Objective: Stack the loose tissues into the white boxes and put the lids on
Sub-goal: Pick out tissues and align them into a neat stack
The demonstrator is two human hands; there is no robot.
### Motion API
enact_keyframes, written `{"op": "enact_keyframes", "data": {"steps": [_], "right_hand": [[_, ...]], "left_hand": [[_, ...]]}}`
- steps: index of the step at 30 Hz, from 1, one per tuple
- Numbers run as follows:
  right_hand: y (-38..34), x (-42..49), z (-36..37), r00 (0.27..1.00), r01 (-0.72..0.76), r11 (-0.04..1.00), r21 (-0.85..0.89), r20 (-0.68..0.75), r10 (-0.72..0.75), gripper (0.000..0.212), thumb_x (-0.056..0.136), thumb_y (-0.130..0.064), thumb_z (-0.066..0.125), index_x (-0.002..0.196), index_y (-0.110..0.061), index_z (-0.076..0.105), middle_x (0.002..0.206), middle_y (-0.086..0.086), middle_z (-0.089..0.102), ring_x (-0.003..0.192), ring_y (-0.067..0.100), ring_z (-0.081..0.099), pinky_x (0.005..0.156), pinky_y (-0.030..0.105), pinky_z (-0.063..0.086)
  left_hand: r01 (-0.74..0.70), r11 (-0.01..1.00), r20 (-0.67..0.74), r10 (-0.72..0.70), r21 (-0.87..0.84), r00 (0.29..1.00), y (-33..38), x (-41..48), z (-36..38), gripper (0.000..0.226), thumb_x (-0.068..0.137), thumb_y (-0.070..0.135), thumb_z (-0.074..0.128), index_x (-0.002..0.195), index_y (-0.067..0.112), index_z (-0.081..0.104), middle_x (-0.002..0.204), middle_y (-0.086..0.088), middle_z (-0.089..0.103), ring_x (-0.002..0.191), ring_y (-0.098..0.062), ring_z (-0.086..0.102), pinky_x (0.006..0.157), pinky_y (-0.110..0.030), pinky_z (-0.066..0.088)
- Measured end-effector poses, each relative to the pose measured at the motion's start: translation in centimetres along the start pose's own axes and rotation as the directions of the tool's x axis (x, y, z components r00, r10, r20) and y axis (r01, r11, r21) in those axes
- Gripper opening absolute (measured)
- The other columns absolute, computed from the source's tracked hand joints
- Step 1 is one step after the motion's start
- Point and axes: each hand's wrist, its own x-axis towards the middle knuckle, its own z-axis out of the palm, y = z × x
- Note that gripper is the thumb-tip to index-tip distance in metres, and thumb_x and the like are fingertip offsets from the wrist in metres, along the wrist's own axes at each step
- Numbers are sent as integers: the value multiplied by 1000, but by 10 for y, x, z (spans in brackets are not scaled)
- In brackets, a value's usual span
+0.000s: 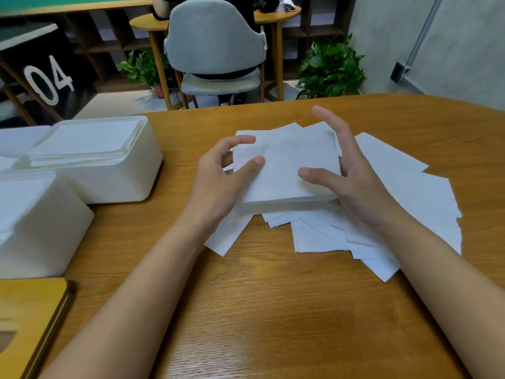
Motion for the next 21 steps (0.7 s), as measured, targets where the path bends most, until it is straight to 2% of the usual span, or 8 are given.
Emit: {"op": "enact_keyframes", "data": {"steps": [3, 5, 6, 8, 10, 12, 14, 21], "right_hand": [[-2, -4, 0, 998, -22, 1000, 22, 59, 20, 39, 97, -11, 71, 130, -32, 72, 131, -21, 69, 126, 1, 60, 103, 22, 46], [1, -5, 0, 999, -33, 999, -26, 31, 34, 29, 98, -6, 68, 117, -25, 79, 122, -17, 75, 123, -1, 63, 103, 21, 47], [2, -5, -1, 999, -42, 998, -49, 2, 42, 29, 98, -5, 68, 116, -24, 80, 121, -18, 75, 122, -3, 63, 105, 21, 47], [4, -4, -3, 996, -57, 996, -71, -77, 52, 31, 98, -4, 67, 116, -25, 80, 119, -22, 75, 120, -7, 62, 105, 15, 46], [7, -2, -5, 987, -82, 994, -67, -147, 71, 33, 98, -3, 65, 116, -26, 79, 118, -24, 74, 119, -9, 62, 103, 10, 44], [10, -1, -6, 978, -99, 993, -65, -189, 85, 34, 98, -3, 64, 116, -27, 80, 119, -24, 74, 120, -9, 61, 104, 12, 44], [11, -1, -4, 973, -116, 991, -60, -209, 101, 34, 99, -4, 64, 117, -28, 79, 119, -25, 74, 119, -10, 60, 104, 11, 44], [14, -4, -3, 973, -131, 990, -53, -201, 118, 34, 100, -6, 63, 117, -31, 79, 119, -28, 73, 118, -16, 57, 92, -3, 39]], "left_hand": [[-28, 1000, 35, 28, 13, 999, 3, 0, -2, 32, 98, 23, 74, 129, 30, 68, 122, 8, 71, 106, -1, 69, 79, -17, 55], [-36, 998, 88, 32, 43, 996, 5, 1, -5, 39, 98, 17, 73, 135, 28, 64, 124, 11, 68, 104, 5, 68, 77, -12, 53], [-34, 995, 98, 25, 90, 995, 4, 2, -7, 42, 98, 19, 74, 137, 31, 61, 123, 13, 66, 102, 4, 67, 76, -12, 53], [-59, 950, 70, 39, 307, 997, -1, 5, -12, 49, 97, 25, 75, 140, 37, 55, 123, 14, 62, 106, -2, 64, 82, -17, 52], [-74, 840, 65, 46, 537, 997, -9, 6, -15, 58, 93, 27, 75, 144, 37, 50, 129, 12, 58, 116, -8, 57, 93, -27, 47], [-72, 743, 86, 19, 665, 996, -16, 5, -15, 61, 89, 32, 74, 145, 35, 50, 130, 9, 53, 123, -14, 52, 100, -33, 44], [-70, 684, 91, 5, 726, 996, -21, 4, -14, 59, 88, 39, 73, 143, 34, 53, 129, 8, 52, 125, -18, 51, 103, -37, 45], [-30, 647, 22, 20, 762, 1000, -26, 3, -15, 51, 90, 45, 75, 136, 26, 62, 126, 3, 58, 123, -19, 52, 97, -34, 46]]}}
